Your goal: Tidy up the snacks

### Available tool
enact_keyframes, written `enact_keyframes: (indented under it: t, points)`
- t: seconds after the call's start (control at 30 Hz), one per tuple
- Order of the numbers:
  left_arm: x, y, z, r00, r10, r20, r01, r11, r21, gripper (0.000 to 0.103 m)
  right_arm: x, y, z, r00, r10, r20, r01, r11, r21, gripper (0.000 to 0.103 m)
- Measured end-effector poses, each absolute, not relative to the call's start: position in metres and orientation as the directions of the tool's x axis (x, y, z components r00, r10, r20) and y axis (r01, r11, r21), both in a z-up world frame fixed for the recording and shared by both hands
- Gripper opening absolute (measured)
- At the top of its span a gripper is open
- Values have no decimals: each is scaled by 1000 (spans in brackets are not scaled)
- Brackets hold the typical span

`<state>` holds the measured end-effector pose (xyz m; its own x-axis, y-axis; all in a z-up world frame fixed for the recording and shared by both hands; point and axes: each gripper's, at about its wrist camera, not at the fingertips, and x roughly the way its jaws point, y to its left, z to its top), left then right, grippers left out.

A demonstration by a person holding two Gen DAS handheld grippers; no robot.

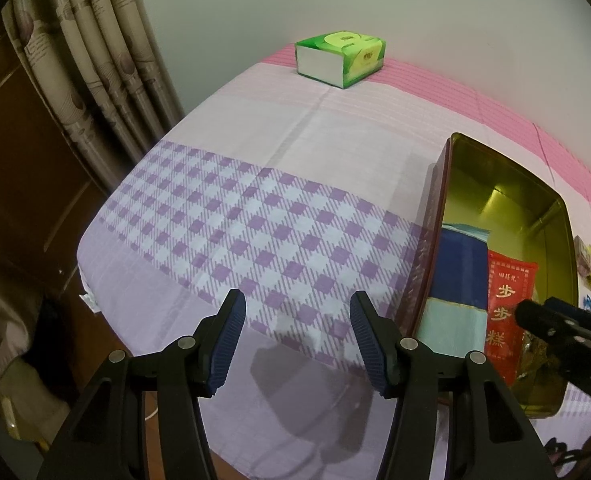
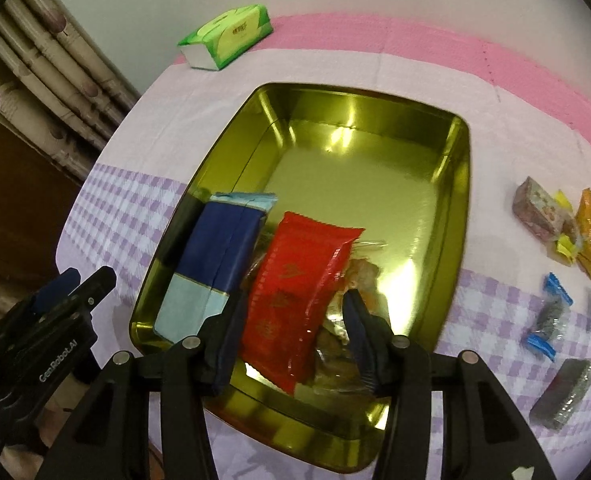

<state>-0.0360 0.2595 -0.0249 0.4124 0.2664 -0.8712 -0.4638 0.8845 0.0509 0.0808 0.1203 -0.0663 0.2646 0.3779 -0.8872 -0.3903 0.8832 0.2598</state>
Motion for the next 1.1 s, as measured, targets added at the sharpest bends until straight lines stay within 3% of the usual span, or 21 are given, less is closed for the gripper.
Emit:
enact_keyframes:
  t: [0.53, 0.8, 1.1]
  points:
    - [-36, 258, -25, 411, 268, -871, -462, 885, 54, 56, 69, 14, -35, 390, 237, -890, -248, 958, 146, 47]
    - [-33, 258, -24, 412, 269, -871, -452, 890, 61, 56, 75, -68, -52, 350, 131, -927, -77, 991, 111, 47]
    - [-33, 257, -25, 411, 272, -870, -452, 890, 65, 56, 71, -97, -75, 275, 124, -953, -9, 992, 127, 47]
